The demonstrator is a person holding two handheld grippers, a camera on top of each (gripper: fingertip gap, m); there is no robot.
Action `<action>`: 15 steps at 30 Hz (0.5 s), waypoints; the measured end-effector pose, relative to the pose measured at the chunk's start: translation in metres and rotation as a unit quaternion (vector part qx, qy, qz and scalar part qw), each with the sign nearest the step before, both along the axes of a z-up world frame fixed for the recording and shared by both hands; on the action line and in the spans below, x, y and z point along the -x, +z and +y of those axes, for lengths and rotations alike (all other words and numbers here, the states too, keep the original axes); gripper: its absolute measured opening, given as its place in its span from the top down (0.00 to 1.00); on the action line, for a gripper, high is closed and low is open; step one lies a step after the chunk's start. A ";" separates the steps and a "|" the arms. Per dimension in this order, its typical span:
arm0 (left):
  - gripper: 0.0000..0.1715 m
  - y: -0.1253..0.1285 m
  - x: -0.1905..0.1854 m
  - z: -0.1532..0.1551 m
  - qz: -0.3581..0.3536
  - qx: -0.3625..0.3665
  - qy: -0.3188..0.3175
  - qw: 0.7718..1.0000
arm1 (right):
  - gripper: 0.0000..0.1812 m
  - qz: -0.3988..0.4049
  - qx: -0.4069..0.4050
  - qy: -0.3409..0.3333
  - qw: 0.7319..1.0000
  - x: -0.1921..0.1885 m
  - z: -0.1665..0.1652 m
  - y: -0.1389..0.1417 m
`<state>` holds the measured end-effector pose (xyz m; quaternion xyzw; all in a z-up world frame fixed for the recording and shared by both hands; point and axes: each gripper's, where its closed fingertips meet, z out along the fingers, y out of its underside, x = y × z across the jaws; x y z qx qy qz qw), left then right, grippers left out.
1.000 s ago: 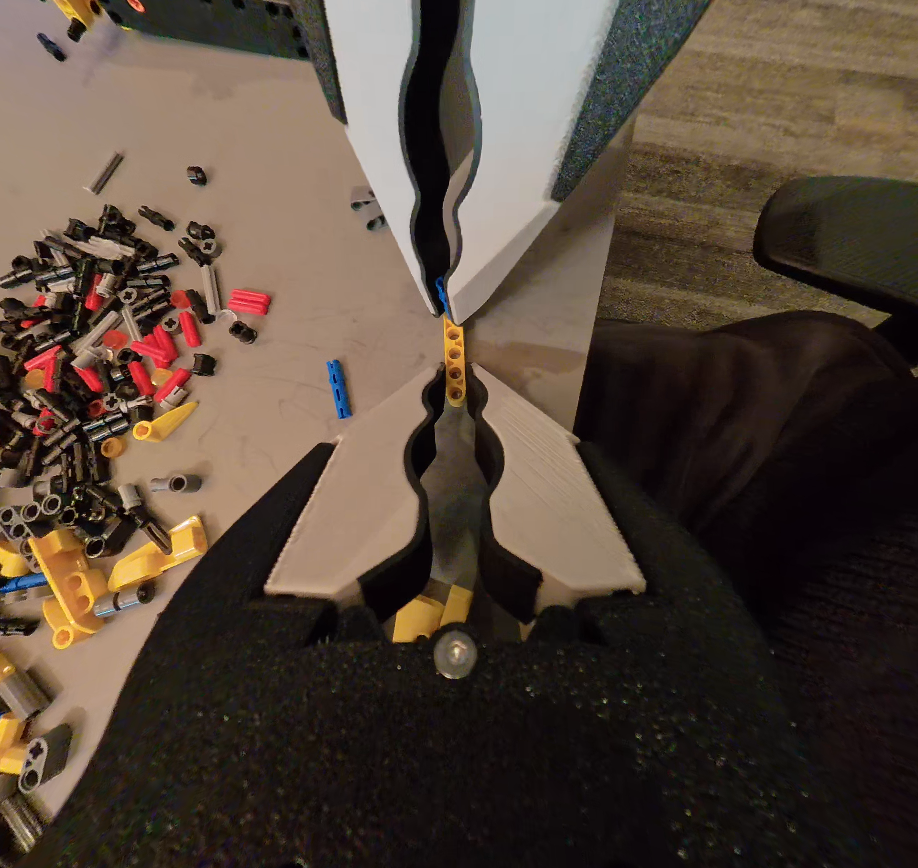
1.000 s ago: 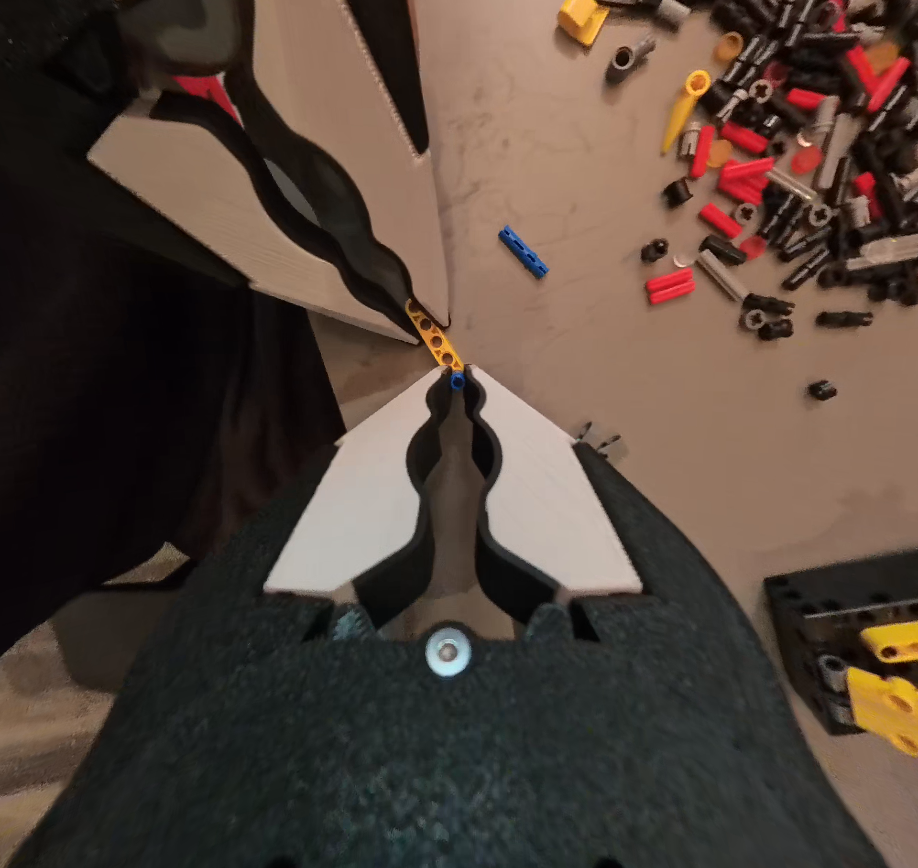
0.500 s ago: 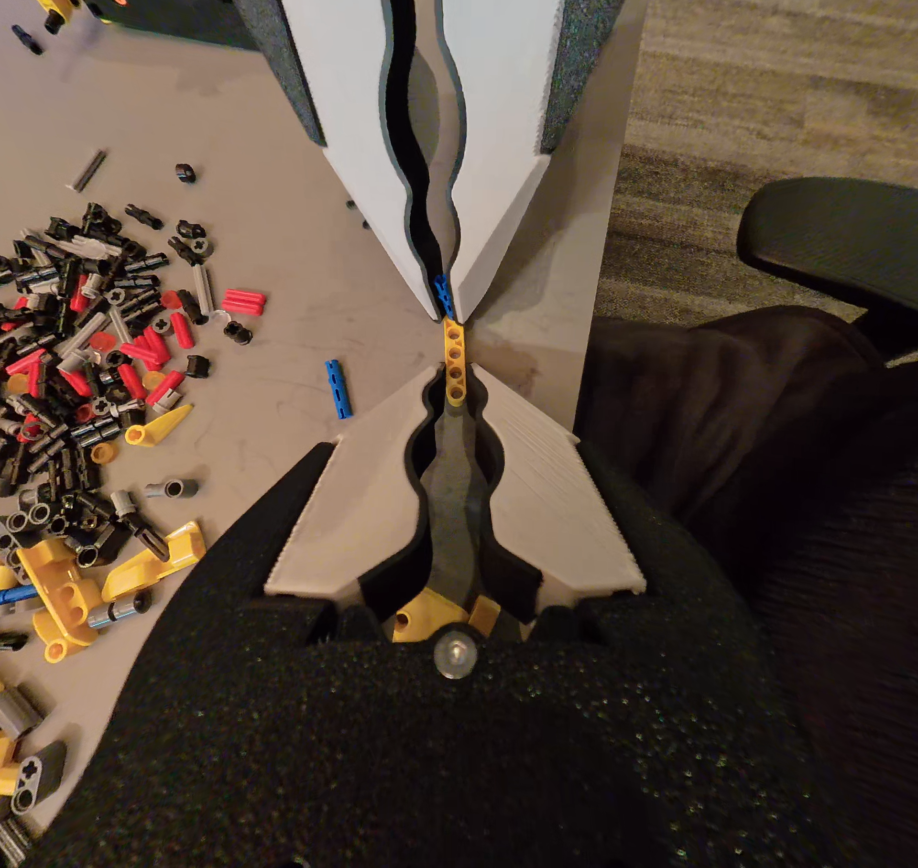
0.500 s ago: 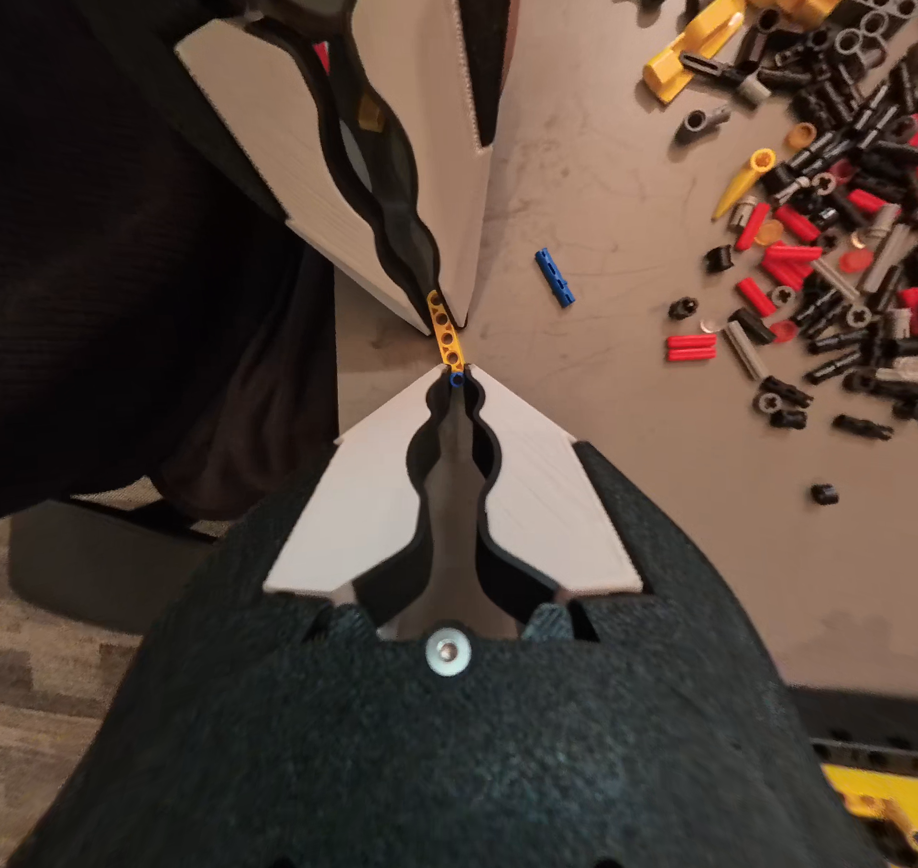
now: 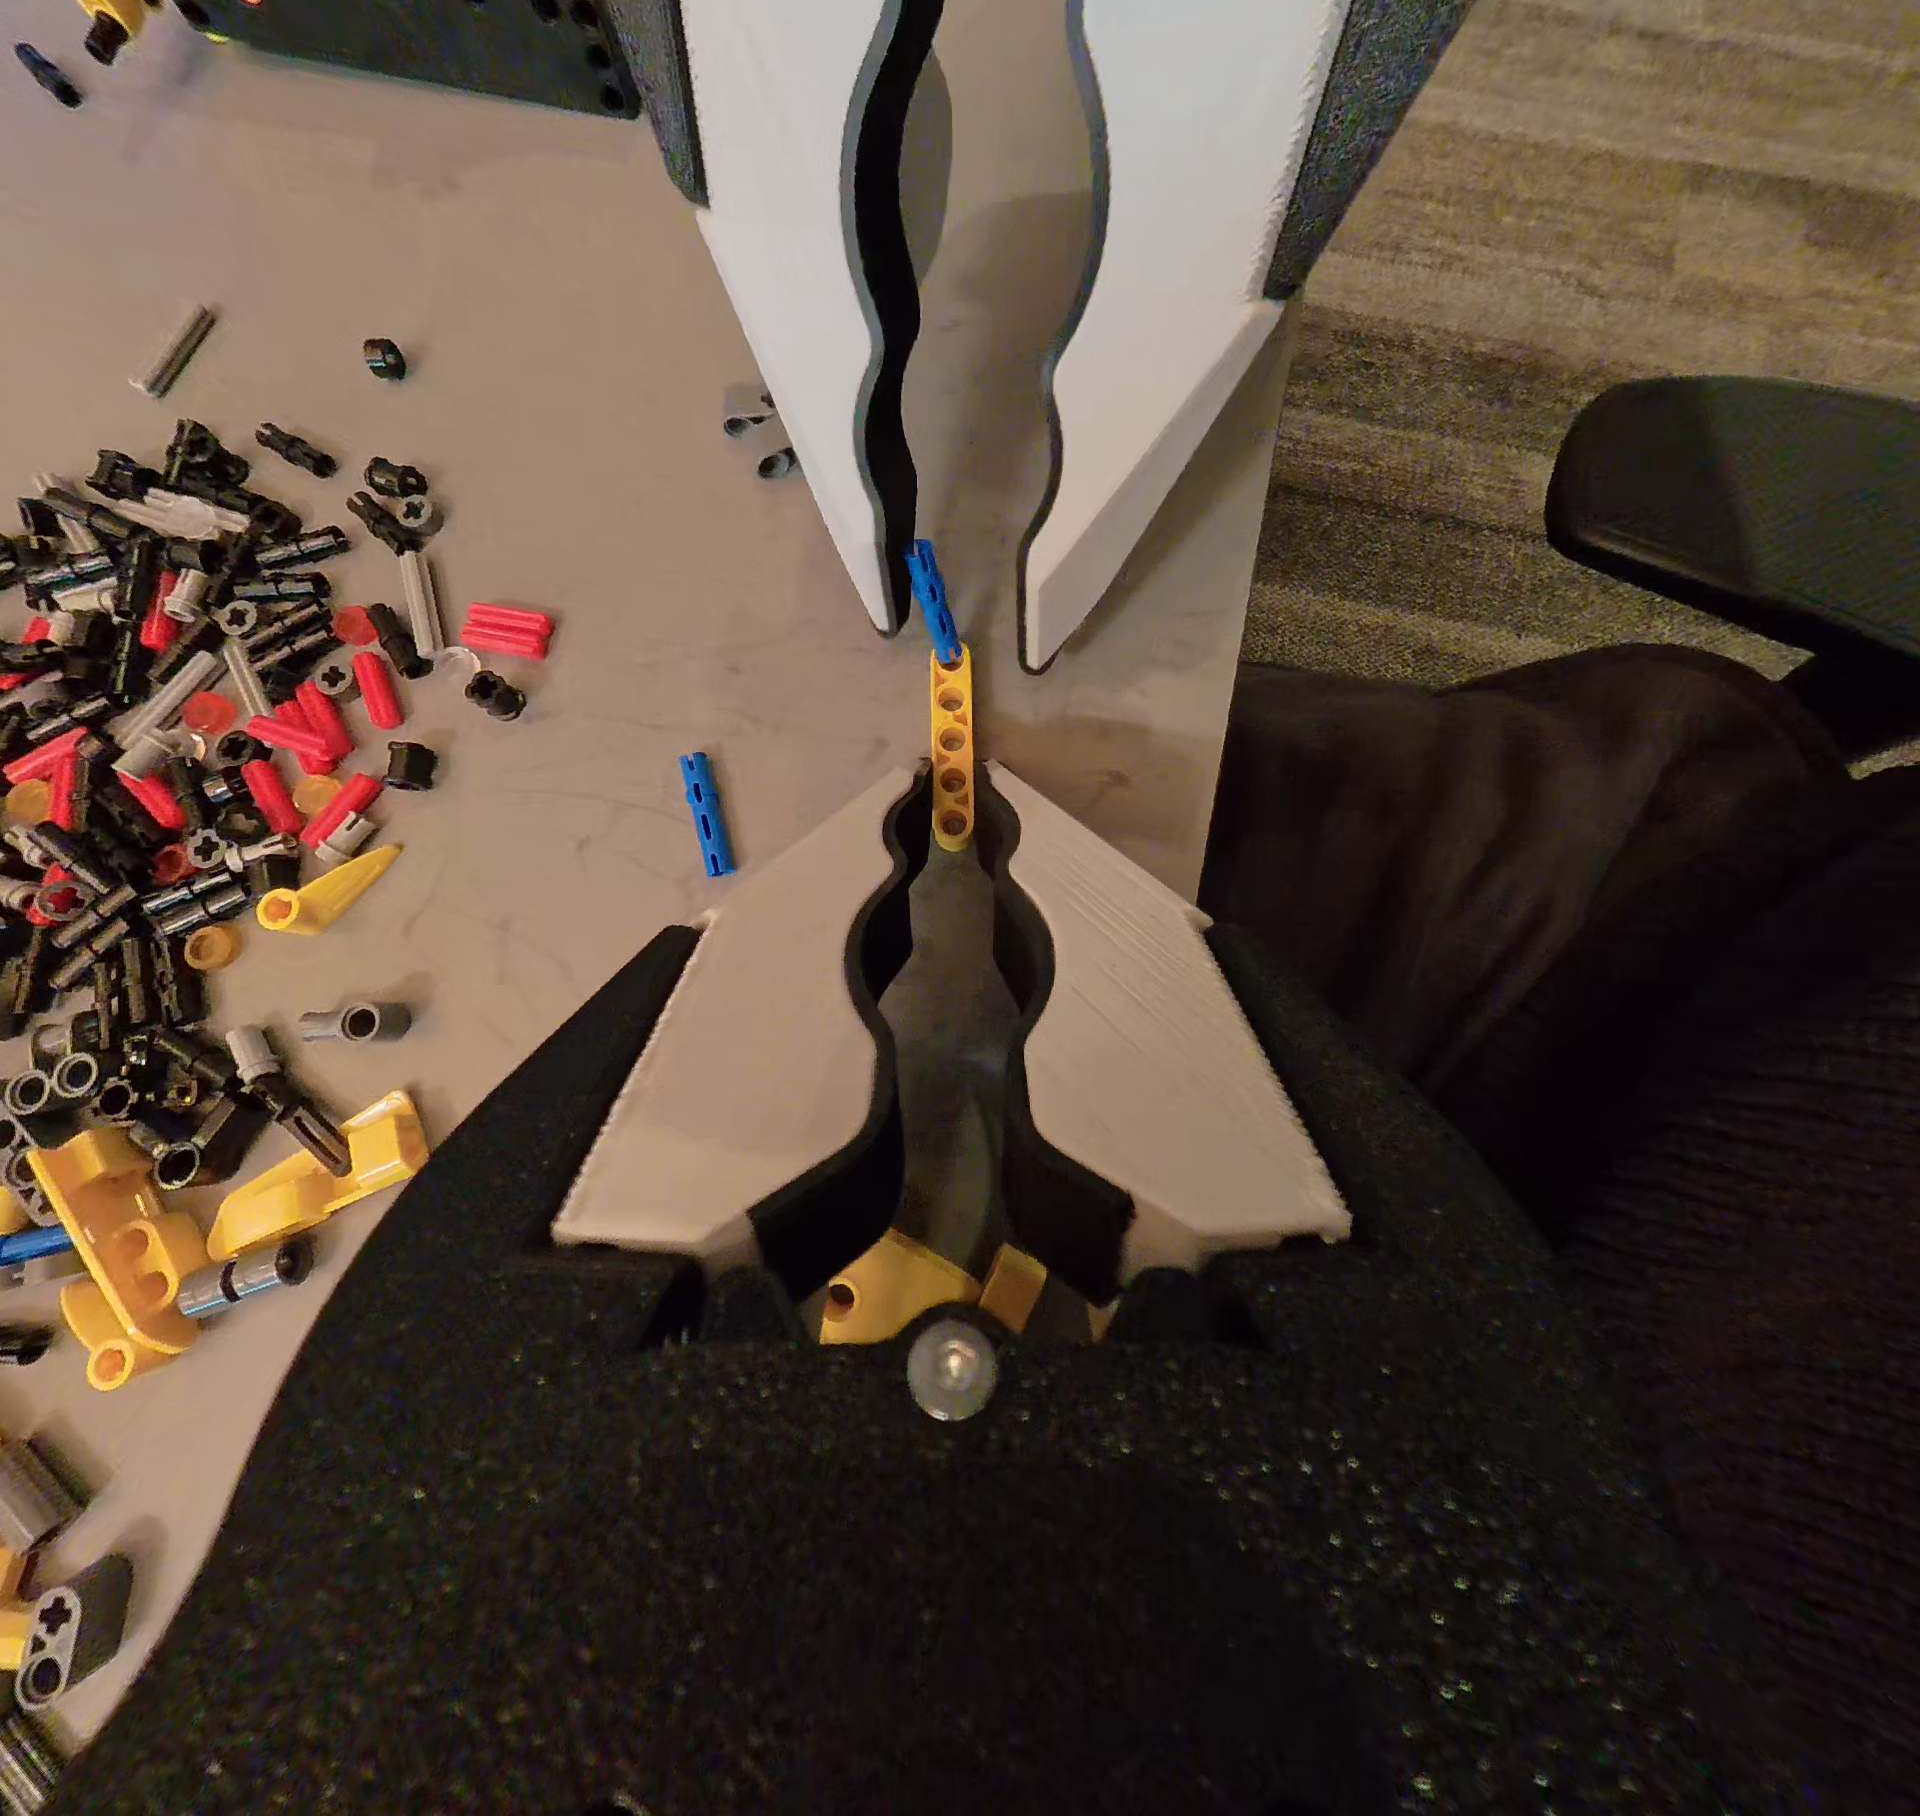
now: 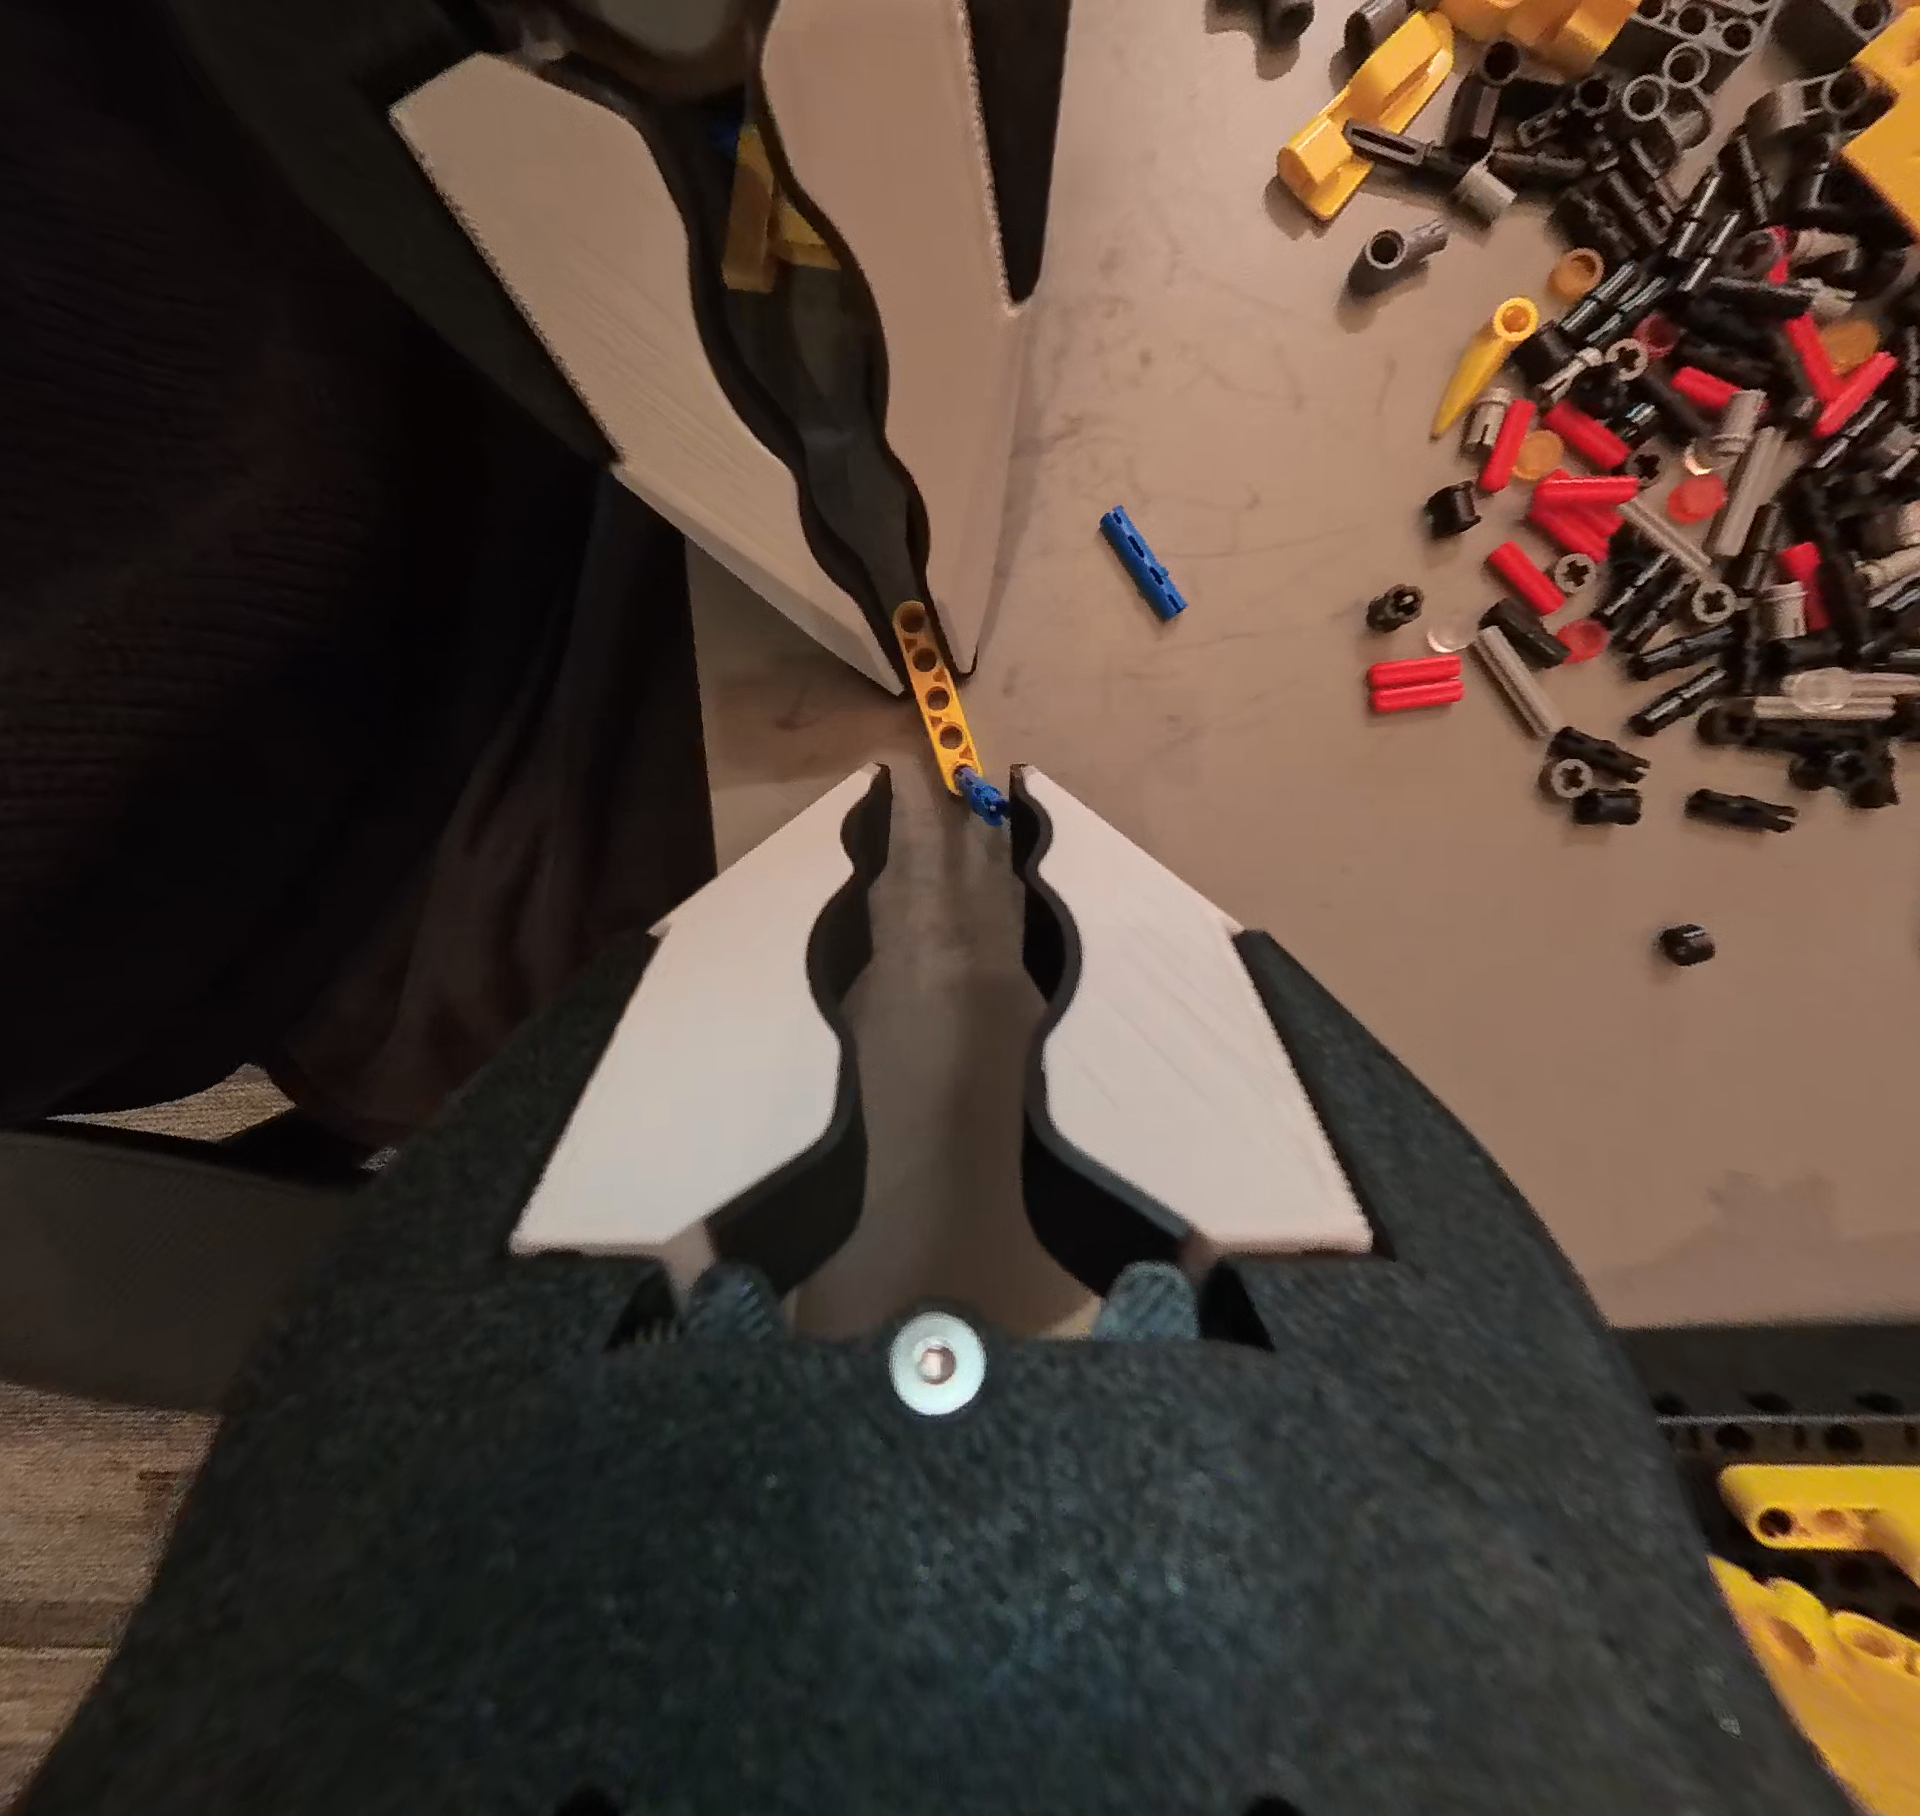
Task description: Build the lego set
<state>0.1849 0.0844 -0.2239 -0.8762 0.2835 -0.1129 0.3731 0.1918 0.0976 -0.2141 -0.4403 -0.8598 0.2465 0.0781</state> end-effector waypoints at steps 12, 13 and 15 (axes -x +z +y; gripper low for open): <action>0.74 0.007 0.013 0.001 0.040 -0.016 0.031 0.999 | 0.97 0.074 0.032 -0.054 0.995 0.007 -0.003 0.027; 0.71 0.016 0.014 0.000 0.029 -0.025 0.035 0.999 | 0.97 0.095 0.046 -0.067 0.992 0.008 -0.004 0.036; 0.71 0.047 0.009 0.000 -0.043 -0.062 0.040 0.996 | 0.97 0.149 0.071 -0.092 0.982 0.010 -0.006 0.058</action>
